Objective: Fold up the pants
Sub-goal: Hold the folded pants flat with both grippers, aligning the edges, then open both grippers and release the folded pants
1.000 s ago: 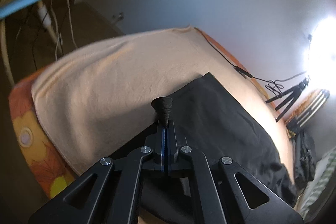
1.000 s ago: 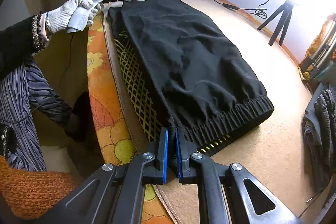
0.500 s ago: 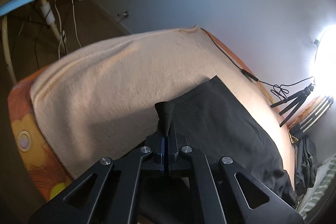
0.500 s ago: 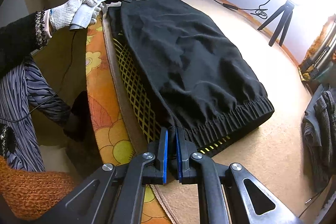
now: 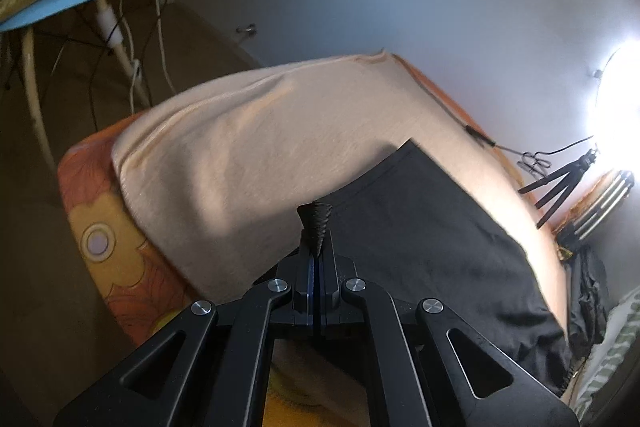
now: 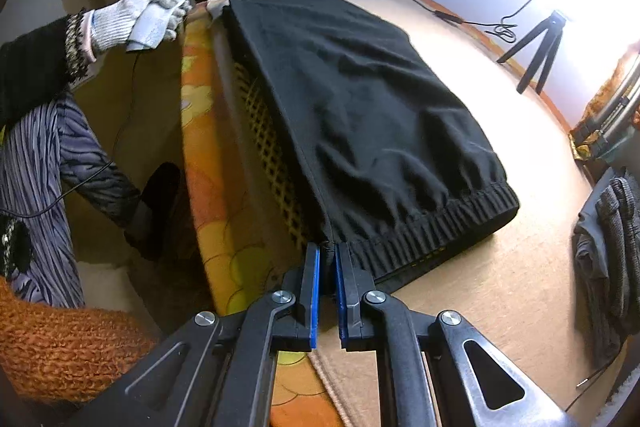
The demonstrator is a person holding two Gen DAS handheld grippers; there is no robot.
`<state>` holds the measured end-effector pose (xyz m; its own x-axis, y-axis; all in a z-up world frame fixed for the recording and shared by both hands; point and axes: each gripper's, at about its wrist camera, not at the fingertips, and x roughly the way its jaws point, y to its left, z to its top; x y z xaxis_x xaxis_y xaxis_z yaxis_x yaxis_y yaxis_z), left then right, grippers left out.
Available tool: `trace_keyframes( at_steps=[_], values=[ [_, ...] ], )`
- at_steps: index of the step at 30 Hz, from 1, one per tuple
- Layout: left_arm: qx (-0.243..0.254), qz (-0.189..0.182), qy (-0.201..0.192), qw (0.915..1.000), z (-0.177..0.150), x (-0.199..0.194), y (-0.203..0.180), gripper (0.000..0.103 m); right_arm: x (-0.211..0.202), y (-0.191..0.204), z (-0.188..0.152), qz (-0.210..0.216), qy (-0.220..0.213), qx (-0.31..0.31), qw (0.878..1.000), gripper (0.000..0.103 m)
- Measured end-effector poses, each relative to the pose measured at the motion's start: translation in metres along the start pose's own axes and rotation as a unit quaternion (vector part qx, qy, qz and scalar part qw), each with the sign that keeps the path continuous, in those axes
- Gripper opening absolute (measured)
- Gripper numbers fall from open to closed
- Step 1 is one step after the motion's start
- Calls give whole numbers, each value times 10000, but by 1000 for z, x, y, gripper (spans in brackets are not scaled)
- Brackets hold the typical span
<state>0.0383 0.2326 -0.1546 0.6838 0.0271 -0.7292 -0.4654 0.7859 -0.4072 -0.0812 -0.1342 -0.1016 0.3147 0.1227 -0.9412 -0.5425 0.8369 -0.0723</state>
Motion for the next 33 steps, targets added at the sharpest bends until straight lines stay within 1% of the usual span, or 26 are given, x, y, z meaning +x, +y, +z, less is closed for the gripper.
trace_keyframes(
  at_steps=[4, 7, 10, 20, 22, 26, 27, 30, 32, 33],
  values=[
    [199, 130, 64, 9997, -3, 1, -5, 1, 4, 10, -5, 67, 42, -95, 9999, 4],
    [358, 225, -1, 9991, -4, -3, -10, 2, 9, 12, -7, 91, 117, -107, 9998, 5],
    [403, 242, 55, 9989, -5, -4, -11, 2, 12, 12, -8, 101, 158, -80, 9998, 5],
    [278, 318, 200, 9989, -7, -8, 3, 5, 15, 4, -8, 75, 218, 11, 9997, 5],
    [267, 312, 170, 9990, -7, -11, 5, 5, 16, 6, -8, 53, 227, -40, 9997, 5],
    [332, 435, 182, 9983, -5, -16, 9, 5, 16, 5, -9, 61, 249, -37, 9997, 5],
    [313, 466, 200, 9982, -4, -17, 10, 5, 16, 4, -9, 103, 230, 7, 9997, 7],
    [171, 633, 162, 9977, 1, -25, 20, 8, 10, -2, -9, 301, 265, 141, 9991, 26],
    [95, 724, 59, 9973, 5, -34, 25, 8, 1, -5, -9, 311, 166, 191, 9992, 27],
    [74, 731, 9, 9973, 7, -37, 26, 8, -3, -9, -8, 330, 103, 251, 9991, 30]
  ],
)
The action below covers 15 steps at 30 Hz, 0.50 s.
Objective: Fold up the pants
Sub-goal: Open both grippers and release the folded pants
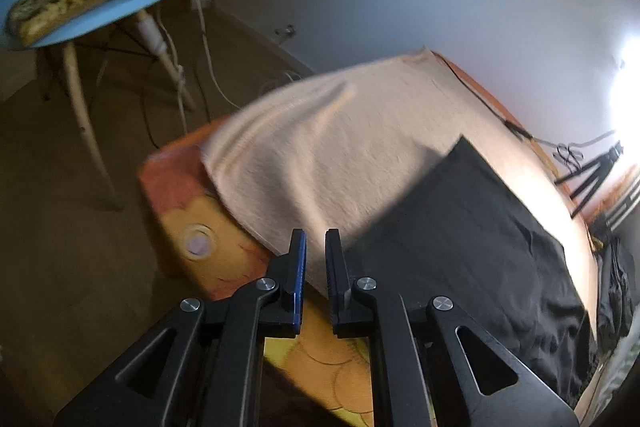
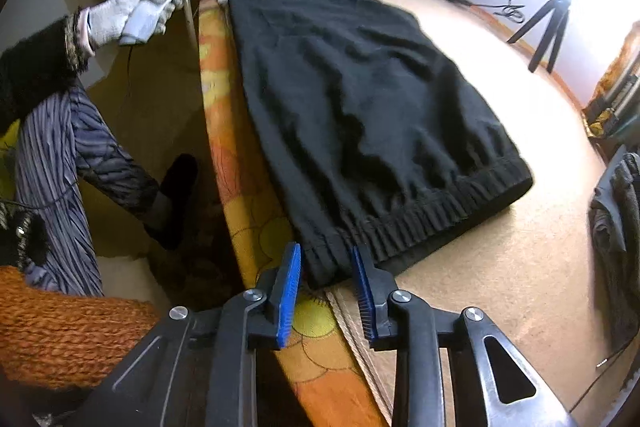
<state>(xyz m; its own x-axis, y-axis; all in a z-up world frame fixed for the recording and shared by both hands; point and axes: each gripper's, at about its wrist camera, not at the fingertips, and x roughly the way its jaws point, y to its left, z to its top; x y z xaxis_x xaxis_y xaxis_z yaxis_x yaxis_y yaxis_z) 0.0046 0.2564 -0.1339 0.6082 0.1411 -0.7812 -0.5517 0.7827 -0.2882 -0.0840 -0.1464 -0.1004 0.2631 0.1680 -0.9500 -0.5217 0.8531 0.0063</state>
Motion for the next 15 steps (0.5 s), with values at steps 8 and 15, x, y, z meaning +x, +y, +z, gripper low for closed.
trace_keyframes(
  at_steps=[8, 15],
  values=[
    [502, -478, -155, 9975, 0, -24, -43, 8, -32, -64, 30, 62, -785, 1103, 9908, 35],
    [1323, -1209, 164, 9837, -29, -26, -121, 17, -20, -93, 84, 462, -1068, 1425, 9829, 39]
  ],
)
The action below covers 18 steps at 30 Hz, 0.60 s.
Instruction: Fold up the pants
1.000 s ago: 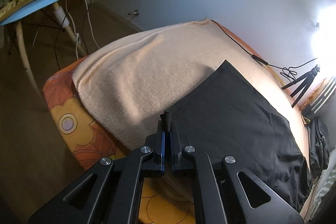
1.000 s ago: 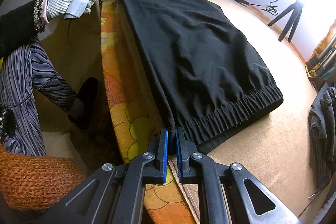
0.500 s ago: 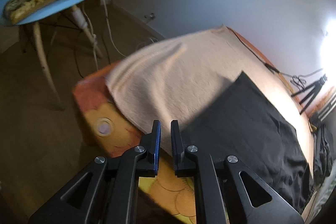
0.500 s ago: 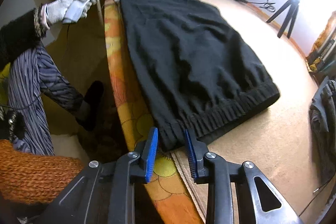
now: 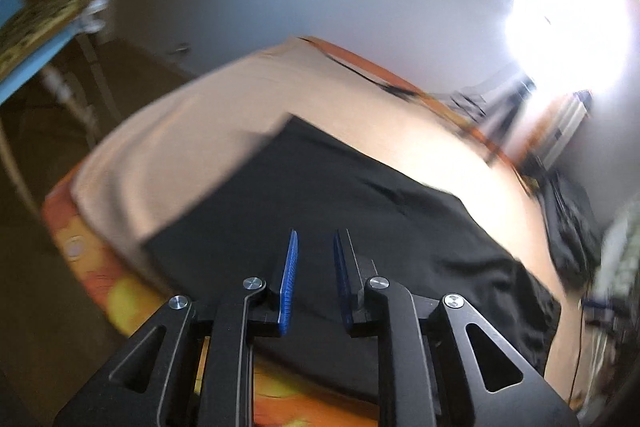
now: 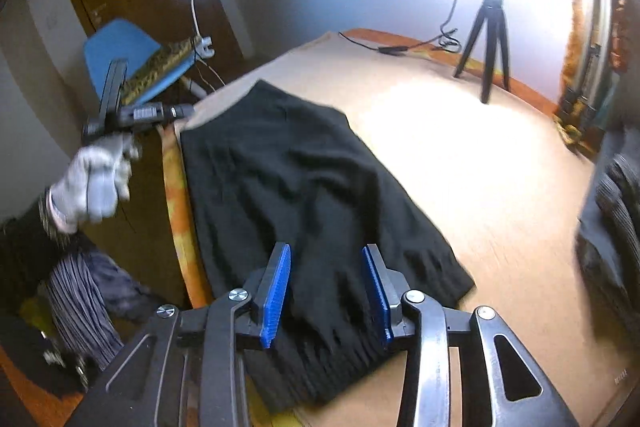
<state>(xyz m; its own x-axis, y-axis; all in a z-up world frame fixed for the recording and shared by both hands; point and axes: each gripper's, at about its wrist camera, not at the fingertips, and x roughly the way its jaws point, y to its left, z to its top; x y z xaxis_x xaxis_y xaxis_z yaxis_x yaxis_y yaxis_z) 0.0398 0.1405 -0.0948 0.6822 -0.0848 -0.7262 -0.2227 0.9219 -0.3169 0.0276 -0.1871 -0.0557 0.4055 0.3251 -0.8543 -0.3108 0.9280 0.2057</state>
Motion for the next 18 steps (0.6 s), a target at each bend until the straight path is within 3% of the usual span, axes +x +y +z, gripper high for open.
trace_keyframes(
  at_steps=[6, 14, 18],
  values=[
    [306, -539, 431, 9971, -16, 25, -37, 17, 52, -9, 55, 473, 164, 527, 9974, 39],
    [451, -673, 1094, 9907, -46, 51, -42, 17, 149, -27, 107, 560, 586, 1062, 9910, 40],
    [469, -701, 1035, 9910, -47, 47, -38, 17, 184, -33, 119, 554, 764, 1255, 9876, 40]
  ],
)
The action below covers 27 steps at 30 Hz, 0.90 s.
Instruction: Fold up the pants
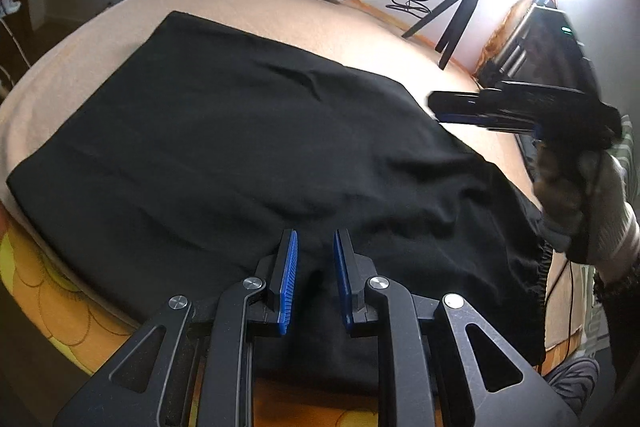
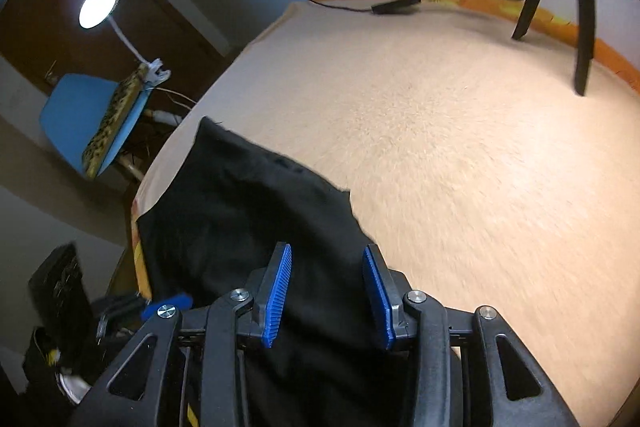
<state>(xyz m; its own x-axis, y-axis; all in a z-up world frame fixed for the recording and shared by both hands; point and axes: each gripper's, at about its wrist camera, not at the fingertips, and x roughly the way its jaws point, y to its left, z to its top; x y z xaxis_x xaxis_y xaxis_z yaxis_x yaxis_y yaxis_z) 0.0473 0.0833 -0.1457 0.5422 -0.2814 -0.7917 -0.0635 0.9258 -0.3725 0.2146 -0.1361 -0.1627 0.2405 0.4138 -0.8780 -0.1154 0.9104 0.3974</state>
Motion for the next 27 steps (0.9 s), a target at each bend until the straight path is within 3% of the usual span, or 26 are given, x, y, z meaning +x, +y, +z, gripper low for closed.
trace_keyframes(
  at_steps=[5, 8, 10, 14, 19, 27],
  values=[
    [-34, -59, 14, 10000, -2, -2, 5, 17, 22, -4, 10, 111, 147, 151, 9997, 39],
    [-1, -58, 19, 10000, -1, -1, 3, 17, 30, -5, 9, 132, 186, 194, 9996, 27],
    [-16, -73, 26, 10000, 0, 1, 3, 17, 30, 1, 7, 52, 114, 72, 9999, 12],
    [49, -15, 16, 10000, 0, 1, 1, 17, 14, 33, -5, -2, -215, -757, 9969, 5],
    [25, -19, 14, 10000, 1, 6, -4, 17, 4, 77, -23, -758, -637, -2116, 9723, 4],
    [42, 8, 9, 10000, 2, 9, -6, 17, 28, 59, -3, -1664, -593, -1997, 9638, 3]
  ],
)
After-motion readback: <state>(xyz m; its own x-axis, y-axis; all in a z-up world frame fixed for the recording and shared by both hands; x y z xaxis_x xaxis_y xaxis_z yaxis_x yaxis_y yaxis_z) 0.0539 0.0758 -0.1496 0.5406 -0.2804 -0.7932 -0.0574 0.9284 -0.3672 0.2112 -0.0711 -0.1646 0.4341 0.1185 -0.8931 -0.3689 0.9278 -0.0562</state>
